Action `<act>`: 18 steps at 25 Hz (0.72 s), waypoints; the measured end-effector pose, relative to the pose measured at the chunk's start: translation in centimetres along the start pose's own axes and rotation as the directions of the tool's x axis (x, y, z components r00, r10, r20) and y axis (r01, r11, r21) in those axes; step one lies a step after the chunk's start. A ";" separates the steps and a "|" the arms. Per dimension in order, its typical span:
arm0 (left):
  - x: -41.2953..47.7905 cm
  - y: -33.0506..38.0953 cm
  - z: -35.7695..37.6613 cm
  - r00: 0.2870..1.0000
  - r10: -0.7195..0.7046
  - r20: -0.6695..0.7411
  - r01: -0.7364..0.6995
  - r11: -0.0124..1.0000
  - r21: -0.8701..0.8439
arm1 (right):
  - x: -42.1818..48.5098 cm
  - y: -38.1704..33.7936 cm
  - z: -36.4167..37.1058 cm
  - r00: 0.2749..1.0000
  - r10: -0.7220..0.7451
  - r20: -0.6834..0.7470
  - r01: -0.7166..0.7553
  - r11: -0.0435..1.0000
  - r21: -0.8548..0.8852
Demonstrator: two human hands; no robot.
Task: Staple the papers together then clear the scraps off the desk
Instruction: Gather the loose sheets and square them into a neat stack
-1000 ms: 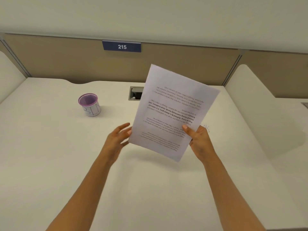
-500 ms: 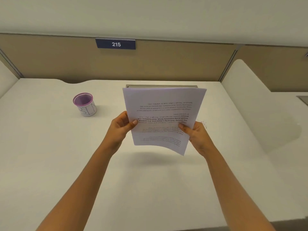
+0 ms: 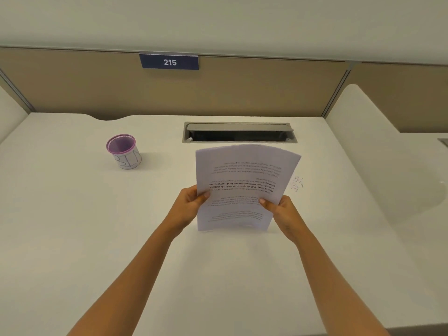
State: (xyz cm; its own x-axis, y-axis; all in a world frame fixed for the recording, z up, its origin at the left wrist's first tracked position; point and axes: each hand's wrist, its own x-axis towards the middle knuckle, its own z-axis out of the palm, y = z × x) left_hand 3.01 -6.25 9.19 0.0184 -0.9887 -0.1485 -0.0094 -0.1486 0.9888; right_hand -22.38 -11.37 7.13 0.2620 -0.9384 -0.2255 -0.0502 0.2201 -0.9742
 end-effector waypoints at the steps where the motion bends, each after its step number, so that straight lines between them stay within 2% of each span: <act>1: 0.1 0.0 0.0 1.000 0.007 -0.006 -0.007 1.000 -0.007 | 0.1 -0.2 -0.1 1.000 -0.001 0.004 0.001 1.000 0.006; 5: 0.5 -0.4 -0.1 0.998 0.006 -0.058 -0.012 0.995 -0.104 | 0.3 -1.2 -1.2 0.999 -0.026 0.021 0.025 0.999 0.045; 8: 0.5 -0.2 -0.2 0.989 -0.038 -0.141 -0.004 0.958 -0.286 | -0.1 -1.0 -2.7 0.999 -0.021 -0.024 0.023 0.998 0.052; 10: 0.7 -0.1 -0.3 0.974 -0.113 -0.195 0.016 0.897 -0.442 | -0.7 -0.5 -3.1 0.998 0.002 -0.064 0.005 0.995 0.103; 13: 0.8 -0.2 0.1 0.959 -0.193 -0.206 0.017 0.768 -0.640 | -1.8 0.1 -1.9 0.997 0.038 -0.061 -0.017 0.950 0.311; 16: 0.6 -0.4 1.5 0.952 -0.240 -0.189 0.026 0.681 -0.732 | -2.3 -0.1 0.8 1.000 -0.025 0.000 0.023 0.904 0.428; 18: 0.2 -0.7 2.4 0.952 -0.260 -0.160 0.043 0.635 -0.771 | -2.3 -0.9 2.3 0.998 -0.050 -0.038 0.061 0.886 0.459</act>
State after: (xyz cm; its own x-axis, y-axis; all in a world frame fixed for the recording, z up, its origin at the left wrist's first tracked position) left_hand 0.62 -6.43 8.38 0.1801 -0.9003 -0.3962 0.7660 -0.1243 0.6307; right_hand -20.71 -8.83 8.51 0.2274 -0.9575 -0.1773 0.4144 0.2599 -0.8722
